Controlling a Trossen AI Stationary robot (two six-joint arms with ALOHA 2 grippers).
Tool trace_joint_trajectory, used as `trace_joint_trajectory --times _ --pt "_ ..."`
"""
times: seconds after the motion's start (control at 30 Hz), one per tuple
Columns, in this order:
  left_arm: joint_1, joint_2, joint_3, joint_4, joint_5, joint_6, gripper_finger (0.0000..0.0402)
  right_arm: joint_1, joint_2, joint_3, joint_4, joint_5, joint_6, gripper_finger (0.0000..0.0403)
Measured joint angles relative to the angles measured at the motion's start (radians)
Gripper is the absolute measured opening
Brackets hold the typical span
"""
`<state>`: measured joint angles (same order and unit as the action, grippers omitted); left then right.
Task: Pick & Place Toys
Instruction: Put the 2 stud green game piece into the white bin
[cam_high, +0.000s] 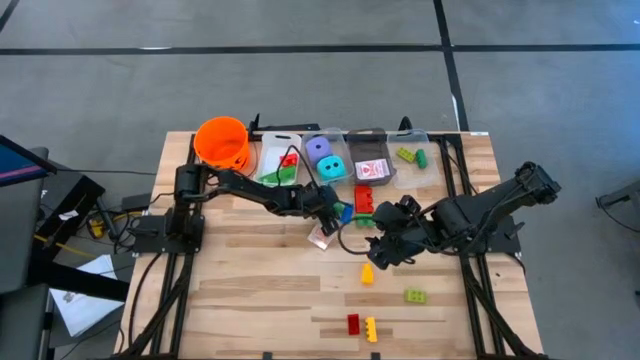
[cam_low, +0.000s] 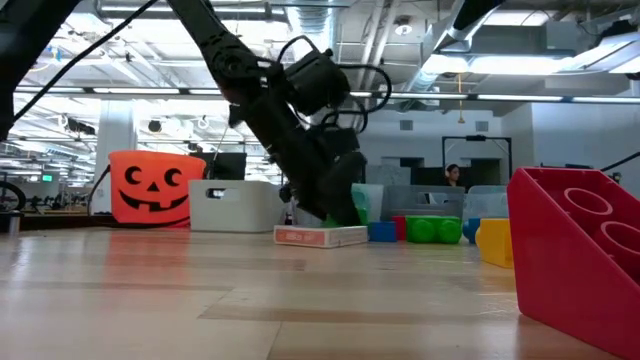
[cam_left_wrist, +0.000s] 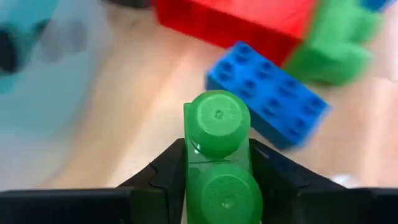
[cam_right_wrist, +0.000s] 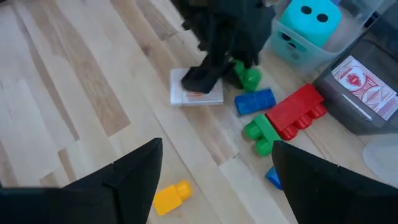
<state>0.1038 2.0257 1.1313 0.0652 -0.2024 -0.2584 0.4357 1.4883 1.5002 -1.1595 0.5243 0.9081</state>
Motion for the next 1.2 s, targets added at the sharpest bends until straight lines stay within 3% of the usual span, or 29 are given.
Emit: trace_joint_trajectory --times 0.37,0.57,0.7,0.93,1.2 --pt "-0.005 -0.296 0.0 0.025 -0.008 0.092 0.0131 -0.044 0.0 0.0 0.056 0.008 -0.065 0.0295" --pt "0.011 -0.474 0.001 -0.027 -0.17 0.214 0.0131 -0.068 0.0 0.0 0.126 0.009 -0.127 0.0295" --pt "0.046 -0.555 0.001 -0.168 -0.269 0.248 0.0131 -0.081 0.0 0.0 0.17 0.008 -0.161 0.0295" --pt "0.148 -0.583 0.0 -0.451 -0.325 0.218 0.0131 -0.086 0.0 0.0 0.197 0.008 -0.175 0.0295" --pt "0.27 -0.506 -0.001 -0.646 -0.33 0.01 0.0142 -0.086 0.0 0.0 0.226 0.008 -0.175 0.0295"
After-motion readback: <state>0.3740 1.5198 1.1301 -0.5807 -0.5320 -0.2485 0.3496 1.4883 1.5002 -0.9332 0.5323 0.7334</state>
